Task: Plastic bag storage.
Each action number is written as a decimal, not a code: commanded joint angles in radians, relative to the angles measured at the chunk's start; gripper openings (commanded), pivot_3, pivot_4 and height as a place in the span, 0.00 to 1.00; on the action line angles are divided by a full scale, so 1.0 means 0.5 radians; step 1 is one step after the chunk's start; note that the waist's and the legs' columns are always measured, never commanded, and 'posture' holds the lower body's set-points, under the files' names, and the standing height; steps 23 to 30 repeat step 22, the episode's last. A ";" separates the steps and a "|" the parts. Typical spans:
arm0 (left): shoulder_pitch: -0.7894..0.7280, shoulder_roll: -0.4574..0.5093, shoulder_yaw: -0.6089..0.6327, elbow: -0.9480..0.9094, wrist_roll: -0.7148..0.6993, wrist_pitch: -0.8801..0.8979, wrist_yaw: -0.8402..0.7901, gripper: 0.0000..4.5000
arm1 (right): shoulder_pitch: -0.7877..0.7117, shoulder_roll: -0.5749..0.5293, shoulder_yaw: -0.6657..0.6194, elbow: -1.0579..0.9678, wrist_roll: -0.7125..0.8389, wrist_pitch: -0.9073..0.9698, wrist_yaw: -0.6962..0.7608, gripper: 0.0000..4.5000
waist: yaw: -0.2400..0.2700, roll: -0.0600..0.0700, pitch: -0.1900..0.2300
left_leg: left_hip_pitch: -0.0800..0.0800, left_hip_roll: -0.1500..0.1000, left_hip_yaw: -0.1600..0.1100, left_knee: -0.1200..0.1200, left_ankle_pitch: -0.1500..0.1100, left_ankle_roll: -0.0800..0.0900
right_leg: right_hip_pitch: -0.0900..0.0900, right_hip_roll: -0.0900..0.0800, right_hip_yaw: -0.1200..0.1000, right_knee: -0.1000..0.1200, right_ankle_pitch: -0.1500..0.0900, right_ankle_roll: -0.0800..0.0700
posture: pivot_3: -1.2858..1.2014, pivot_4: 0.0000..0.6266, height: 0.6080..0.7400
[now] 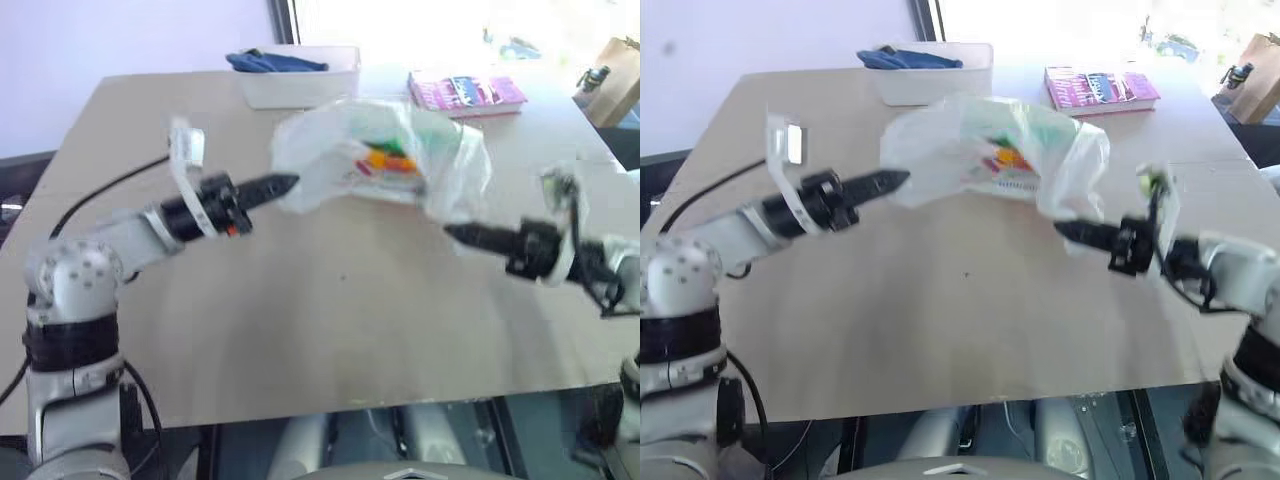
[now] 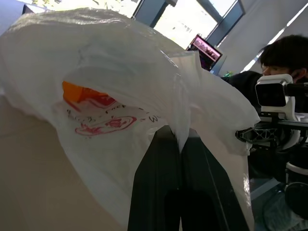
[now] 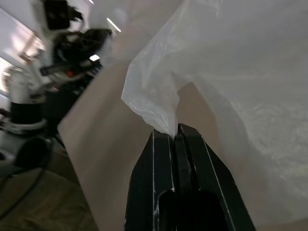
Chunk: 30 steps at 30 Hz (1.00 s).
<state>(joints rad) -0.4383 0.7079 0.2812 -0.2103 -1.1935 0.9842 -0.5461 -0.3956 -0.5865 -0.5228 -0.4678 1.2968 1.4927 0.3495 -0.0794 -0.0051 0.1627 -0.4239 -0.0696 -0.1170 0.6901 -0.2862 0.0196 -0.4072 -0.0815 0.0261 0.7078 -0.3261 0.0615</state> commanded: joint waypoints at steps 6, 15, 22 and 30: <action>0.743 0.008 -0.016 -0.434 0.510 -0.440 -0.207 0.19 | 0.794 -0.480 0.422 -0.371 -0.997 -1.062 0.438 0.20 | 0.074 -0.003 0.000 | 0.079 0.011 0.016 -0.023 -0.004 0.009 | 0.066 0.020 0.016 -0.014 0.002 0.006 | 0.52 0.24 1.00; 1.171 0.171 0.325 -0.202 1.039 -1.065 -0.552 0.67 | 1.745 -0.502 -0.201 -0.525 -1.341 -1.726 0.975 0.96 | 0.138 -0.007 -0.003 | 0.072 0.011 0.020 -0.038 0.000 0.001 | 0.058 0.012 0.024 -0.031 0.003 0.007 | 0.52 0.24 1.00; 1.169 0.235 0.366 -0.010 1.135 -1.149 -0.685 0.67 | 1.975 -0.551 -0.566 -0.203 -1.497 -1.924 1.259 0.96 | 0.140 -0.009 -0.005 | 0.087 0.012 0.020 -0.044 -0.006 0.011 | 0.072 0.007 0.027 -0.036 0.004 0.008 | 0.52 0.24 1.00; 1.169 0.235 0.366 -0.010 1.135 -1.149 -0.685 0.67 | 1.975 -0.551 -0.566 -0.203 -1.497 -1.924 1.259 0.96 | 0.140 -0.009 -0.005 | 0.087 0.012 0.020 -0.044 -0.006 0.011 | 0.072 0.007 0.027 -0.036 0.004 0.008 | 0.52 0.24 1.00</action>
